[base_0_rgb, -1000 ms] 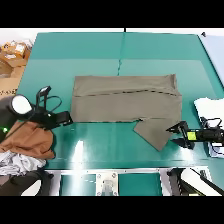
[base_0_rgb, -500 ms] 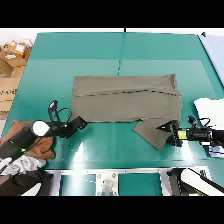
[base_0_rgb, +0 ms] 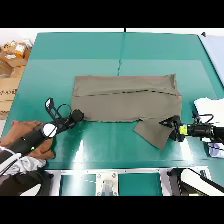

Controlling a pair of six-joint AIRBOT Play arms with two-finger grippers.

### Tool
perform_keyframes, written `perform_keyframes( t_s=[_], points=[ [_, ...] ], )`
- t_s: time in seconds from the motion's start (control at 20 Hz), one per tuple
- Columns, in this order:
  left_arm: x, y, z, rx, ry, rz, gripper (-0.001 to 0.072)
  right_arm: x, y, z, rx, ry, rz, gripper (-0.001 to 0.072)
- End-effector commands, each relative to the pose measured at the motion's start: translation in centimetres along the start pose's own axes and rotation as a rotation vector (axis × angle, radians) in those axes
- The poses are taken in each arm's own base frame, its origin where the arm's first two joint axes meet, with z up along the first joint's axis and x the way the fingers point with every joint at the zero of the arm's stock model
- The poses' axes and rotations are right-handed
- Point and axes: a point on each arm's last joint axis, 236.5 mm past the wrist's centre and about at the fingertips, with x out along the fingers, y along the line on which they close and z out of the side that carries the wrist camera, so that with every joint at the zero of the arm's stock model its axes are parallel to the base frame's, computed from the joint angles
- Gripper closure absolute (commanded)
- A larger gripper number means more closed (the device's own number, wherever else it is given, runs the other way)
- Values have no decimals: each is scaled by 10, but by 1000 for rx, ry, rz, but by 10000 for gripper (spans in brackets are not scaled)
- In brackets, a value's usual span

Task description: Fold the shirts.

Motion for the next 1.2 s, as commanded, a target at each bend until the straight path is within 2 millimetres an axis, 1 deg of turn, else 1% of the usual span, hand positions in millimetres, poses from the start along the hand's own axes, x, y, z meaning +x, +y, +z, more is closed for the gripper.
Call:
perform_keyframes(
  t_s=[0.0,0.05,0.1,0.15,0.2,0.3,0.35,0.4,0.45,0.5,0.55,0.75,0.9,0.95,1.0,1.05,1.1,1.15],
  points=[
    [6,7,-2,-11,4,21,252,-2,-7,27,-12,-112,-35,77],
    [7,8,-3,-11,7,24,253,-2,-8,27,-14,-112,-37,77],
    [7,8,-2,-10,6,24,289,-3,-8,27,-13,-112,-37,77],
    [7,8,-2,-10,2,23,447,-3,-8,27,-16,-109,-39,78],
    [7,8,-1,-11,2,23,476,-3,-8,26,-21,-103,-43,80],
    [7,9,-5,-10,16,27,479,-7,-12,24,-18,-89,-52,94],
    [7,10,-8,-9,31,33,526,-9,-13,24,-8,-84,-48,108],
    [7,11,-12,-9,47,38,685,-13,-16,24,7,-80,-43,109],
    [6,12,-15,-1,61,43,685,-16,-19,24,22,-77,-40,176],
    [6,13,-16,18,66,43,685,-19,-24,24,29,-78,-45,489],
    [6,13,-17,20,68,43,685,-20,-29,25,31,-80,-59,693],
    [6,13,-18,48,74,44,685,-21,-30,25,29,-80,-64,693],
    [5,15,-23,59,98,50,685,-21,-31,25,28,-80,-65,693],
    [5,15,-23,56,97,50,658,-21,-30,25,28,-80,-65,693],
    [5,13,-23,56,100,48,306,-21,-30,25,28,-80,-65,693],
    [4,8,-25,51,113,43,22,-21,-30,25,28,-80,-65,693],
    [3,0,-23,47,121,31,-1,-21,-30,25,28,-80,-65,693],
    [2,-10,-21,52,127,15,0,-21,-30,25,28,-80,-64,693]
  ],
)
